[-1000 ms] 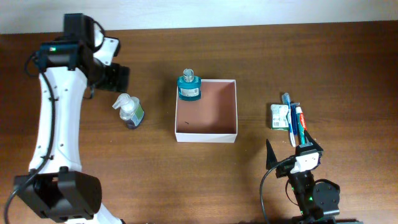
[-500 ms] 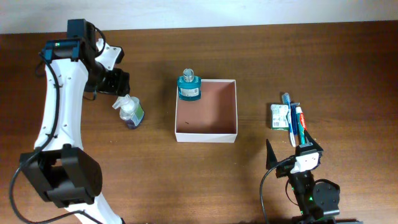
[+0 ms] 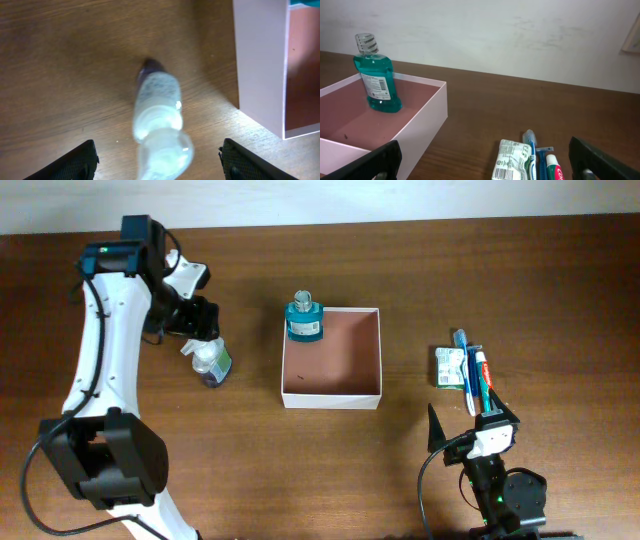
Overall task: Pack container
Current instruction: 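Lower left gripper over the soap bottle and grasp its body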
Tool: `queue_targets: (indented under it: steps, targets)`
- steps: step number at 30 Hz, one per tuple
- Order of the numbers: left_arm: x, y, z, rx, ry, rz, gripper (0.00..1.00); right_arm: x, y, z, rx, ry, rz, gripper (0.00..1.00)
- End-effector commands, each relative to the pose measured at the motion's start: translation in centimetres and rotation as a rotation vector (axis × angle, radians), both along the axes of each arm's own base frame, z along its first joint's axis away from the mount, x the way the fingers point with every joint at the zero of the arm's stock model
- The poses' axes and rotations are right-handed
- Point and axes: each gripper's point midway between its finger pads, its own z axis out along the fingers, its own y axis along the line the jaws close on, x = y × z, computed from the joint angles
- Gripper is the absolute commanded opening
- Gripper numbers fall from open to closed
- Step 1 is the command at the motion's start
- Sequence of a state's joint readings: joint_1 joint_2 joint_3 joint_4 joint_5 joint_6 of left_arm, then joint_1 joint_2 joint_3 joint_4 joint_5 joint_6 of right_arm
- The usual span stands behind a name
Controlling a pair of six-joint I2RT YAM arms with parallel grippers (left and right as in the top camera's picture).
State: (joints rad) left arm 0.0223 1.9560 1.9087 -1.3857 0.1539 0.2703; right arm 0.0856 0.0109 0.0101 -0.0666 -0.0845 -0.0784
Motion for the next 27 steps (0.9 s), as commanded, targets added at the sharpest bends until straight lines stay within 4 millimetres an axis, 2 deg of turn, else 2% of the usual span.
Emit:
queue_targets:
  steps: [1, 3, 7, 14, 23, 27]
  targets:
    - [0.0, -1.9, -0.2, -0.012, 0.002, -0.058, 0.79, 0.0, -0.2, -0.2, 0.004, 0.003, -0.007, 0.99]
    - [0.2, -2.4, -0.2, -0.006, -0.005, -0.072, 0.79, 0.0, -0.2, -0.2, 0.004, 0.003, -0.007, 0.98]
    - [0.1, -1.8, -0.4, 0.055, -0.002, -0.064, 0.79, 0.0, -0.2, -0.2, 0.004, 0.003, -0.007, 0.98]
    - [0.5, -1.7, -0.7, 0.057, -0.012, -0.062, 0.79, 0.0, -0.2, -0.2, 0.004, 0.003, -0.007, 0.98]
    - [-0.1, -1.0, -3.7, 0.098, 0.031, -0.035, 0.79, 0.0, -0.2, -0.2, 0.004, 0.003, -0.007, 0.98]
    - [0.0, -0.8, -4.1, 0.107, 0.029, -0.031, 0.78, 0.0, -0.2, -0.2, 0.004, 0.003, -0.007, 0.98]
